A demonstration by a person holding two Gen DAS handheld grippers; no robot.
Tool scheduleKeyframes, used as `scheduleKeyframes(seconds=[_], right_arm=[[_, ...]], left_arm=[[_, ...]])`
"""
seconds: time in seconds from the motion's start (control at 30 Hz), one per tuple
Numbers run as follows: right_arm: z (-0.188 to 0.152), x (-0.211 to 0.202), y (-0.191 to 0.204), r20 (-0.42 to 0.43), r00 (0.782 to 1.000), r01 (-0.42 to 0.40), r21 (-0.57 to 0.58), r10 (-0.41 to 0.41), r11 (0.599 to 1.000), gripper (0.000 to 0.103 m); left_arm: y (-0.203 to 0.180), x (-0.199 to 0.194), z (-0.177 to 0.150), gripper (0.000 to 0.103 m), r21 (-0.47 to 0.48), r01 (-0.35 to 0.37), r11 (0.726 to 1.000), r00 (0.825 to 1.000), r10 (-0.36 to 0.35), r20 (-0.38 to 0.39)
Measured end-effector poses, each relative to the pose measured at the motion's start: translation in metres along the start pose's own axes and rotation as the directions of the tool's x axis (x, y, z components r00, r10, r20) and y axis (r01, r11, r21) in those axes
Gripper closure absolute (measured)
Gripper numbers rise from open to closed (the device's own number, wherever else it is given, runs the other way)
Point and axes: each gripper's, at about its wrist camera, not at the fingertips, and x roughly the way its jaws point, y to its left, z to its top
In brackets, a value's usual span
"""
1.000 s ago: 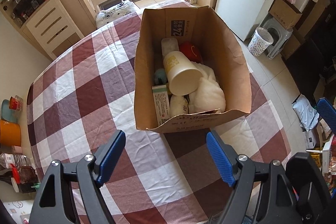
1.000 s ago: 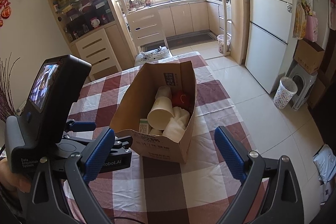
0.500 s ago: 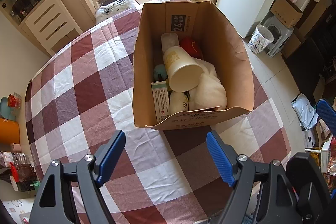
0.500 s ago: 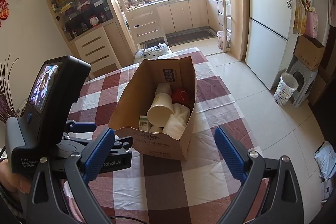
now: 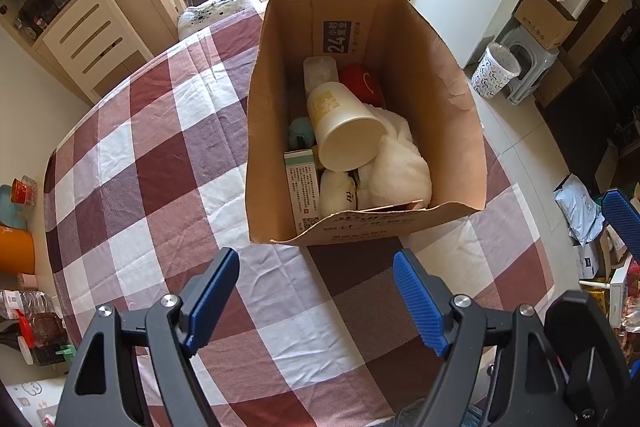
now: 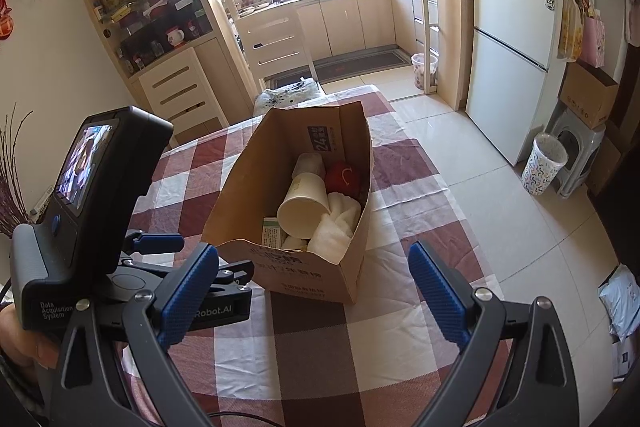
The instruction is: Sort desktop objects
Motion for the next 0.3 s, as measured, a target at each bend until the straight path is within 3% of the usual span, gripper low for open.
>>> scheduleKeyframes(seconds=[0.3], right_arm=[[-0.0005,0.0023,-0.0021,-0.009,1.0,0.001,0.008,-0.001,1.0,0.006]], left_arm=[[-0.0013,0.0032,0.0002,0.021,0.004,-0.001,1.0,1.0,0.001,-0.004]])
